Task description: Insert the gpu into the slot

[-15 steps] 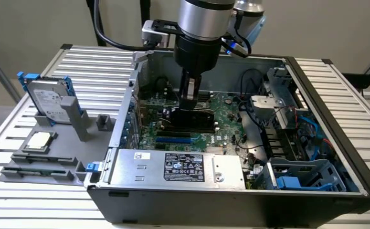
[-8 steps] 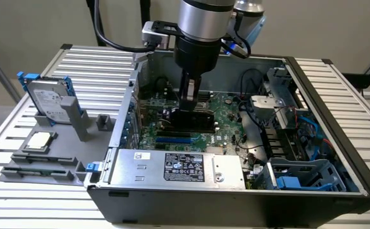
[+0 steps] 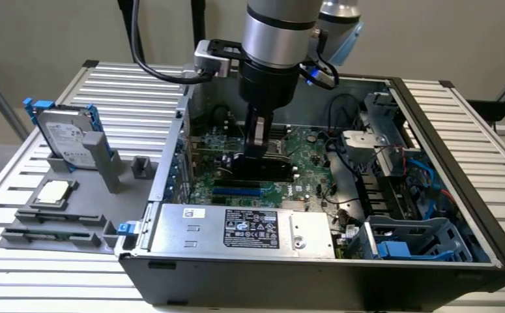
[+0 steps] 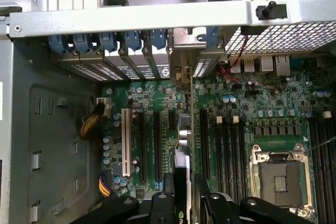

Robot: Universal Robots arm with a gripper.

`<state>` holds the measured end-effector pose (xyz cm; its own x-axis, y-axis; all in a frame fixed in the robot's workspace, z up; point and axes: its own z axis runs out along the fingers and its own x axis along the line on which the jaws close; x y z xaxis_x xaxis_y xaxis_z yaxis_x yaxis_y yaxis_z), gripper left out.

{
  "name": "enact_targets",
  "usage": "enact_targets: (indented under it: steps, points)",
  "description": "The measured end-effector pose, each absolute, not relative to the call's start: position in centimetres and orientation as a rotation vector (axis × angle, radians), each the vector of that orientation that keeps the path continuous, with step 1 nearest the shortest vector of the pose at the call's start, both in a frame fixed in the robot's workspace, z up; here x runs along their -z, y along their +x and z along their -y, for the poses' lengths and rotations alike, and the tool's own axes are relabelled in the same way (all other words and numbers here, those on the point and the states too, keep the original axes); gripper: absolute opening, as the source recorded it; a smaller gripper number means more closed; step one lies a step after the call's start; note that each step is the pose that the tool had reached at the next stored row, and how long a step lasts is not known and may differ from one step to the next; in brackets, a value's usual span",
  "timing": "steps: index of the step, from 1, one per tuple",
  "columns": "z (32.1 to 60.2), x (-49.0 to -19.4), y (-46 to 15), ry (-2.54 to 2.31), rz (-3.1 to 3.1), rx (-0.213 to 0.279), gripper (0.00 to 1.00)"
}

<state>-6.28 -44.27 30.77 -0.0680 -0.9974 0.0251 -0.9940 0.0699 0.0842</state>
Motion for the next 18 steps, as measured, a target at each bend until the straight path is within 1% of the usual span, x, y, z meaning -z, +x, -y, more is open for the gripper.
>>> enact_targets:
  steps: [11,18]
  points:
    - [44.3,-29.2,-6.4,2.087,2.236,0.076,0.26]
    - [44.2,-28.9,-6.5,2.085,2.234,0.081,0.26]
